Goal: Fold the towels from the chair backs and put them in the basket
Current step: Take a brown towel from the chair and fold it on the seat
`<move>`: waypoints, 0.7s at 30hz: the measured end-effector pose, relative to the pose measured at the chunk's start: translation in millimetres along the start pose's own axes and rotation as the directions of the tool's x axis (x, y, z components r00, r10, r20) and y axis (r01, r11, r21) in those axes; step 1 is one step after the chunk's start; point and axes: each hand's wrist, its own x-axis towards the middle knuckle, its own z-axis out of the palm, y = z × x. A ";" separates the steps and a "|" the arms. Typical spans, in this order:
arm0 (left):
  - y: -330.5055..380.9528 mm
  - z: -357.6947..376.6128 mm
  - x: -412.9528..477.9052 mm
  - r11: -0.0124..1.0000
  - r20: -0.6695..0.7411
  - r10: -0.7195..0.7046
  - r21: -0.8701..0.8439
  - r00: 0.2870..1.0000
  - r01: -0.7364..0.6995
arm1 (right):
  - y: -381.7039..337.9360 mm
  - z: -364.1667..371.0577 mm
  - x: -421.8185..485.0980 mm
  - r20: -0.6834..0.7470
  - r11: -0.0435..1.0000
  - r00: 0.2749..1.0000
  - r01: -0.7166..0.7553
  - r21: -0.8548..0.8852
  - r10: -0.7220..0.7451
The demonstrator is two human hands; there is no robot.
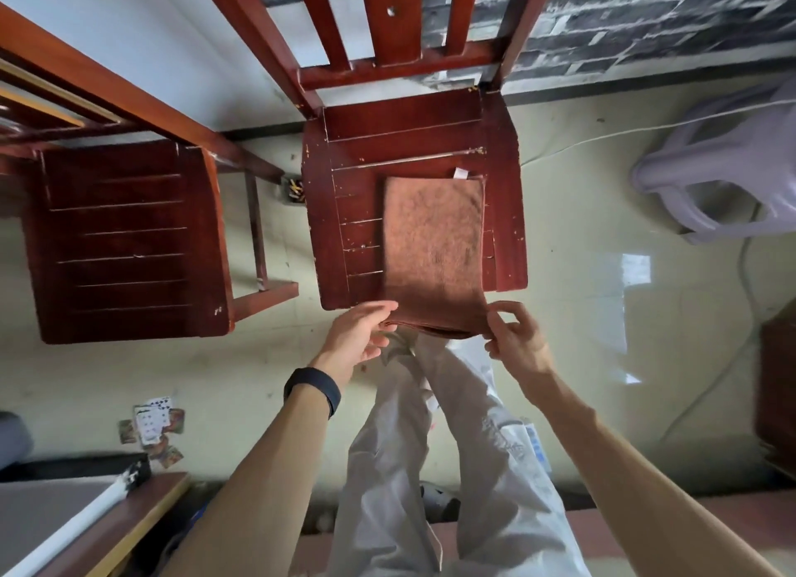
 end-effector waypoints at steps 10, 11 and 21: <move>93.6 -18.5 83.4 0.807 0.024 0.434 0.433 0.900 -0.401 | -87.7 3.3 91.9 0.048 0.892 0.942 0.331 -0.306 -0.333; 100.0 -14.6 96.5 0.781 -0.003 0.456 0.481 0.890 -0.398 | -91.7 7.5 106.2 0.025 0.840 0.931 0.340 -0.423 -0.364; 124.1 15.5 179.5 0.650 -0.144 0.547 0.693 0.824 -0.311 | -104.0 37.8 195.5 -0.015 0.773 0.938 0.277 -0.571 -0.347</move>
